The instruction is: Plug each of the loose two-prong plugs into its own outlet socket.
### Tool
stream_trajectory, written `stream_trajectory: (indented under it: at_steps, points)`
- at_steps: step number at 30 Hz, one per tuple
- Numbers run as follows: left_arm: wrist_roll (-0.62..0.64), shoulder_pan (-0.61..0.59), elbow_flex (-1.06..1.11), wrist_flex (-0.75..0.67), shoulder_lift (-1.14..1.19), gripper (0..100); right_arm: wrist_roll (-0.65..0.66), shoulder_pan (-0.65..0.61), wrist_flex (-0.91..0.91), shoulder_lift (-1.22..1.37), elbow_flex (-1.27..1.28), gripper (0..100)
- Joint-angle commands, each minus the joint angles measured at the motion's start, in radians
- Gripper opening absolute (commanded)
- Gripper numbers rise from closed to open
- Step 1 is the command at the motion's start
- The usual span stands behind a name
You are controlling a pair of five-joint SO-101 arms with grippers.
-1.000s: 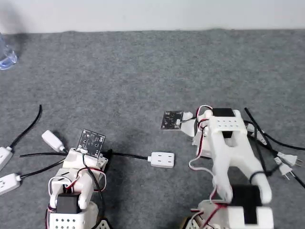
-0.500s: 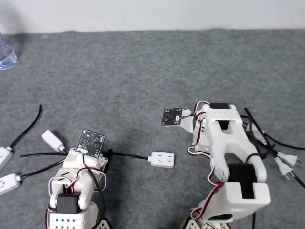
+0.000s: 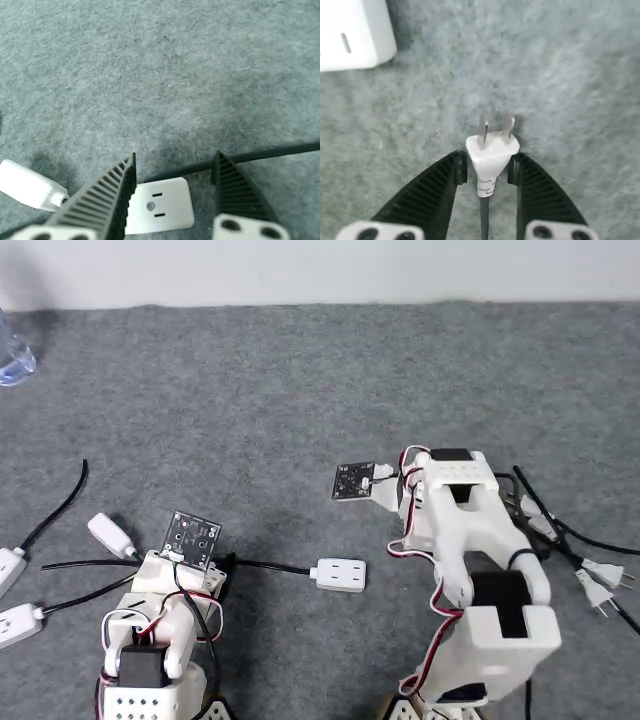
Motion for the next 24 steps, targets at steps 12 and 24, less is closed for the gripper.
stream_trajectory:
  at_steps: [12,24]
  points:
    - [-0.014,0.006,-0.005,-0.029,-0.006,23,0.012,-0.015,0.205,-0.018,-0.189,25.3]
    - [-0.014,0.006,-0.005,-0.029,-0.006,23,0.066,-0.015,0.216,0.177,-0.249,25.1]
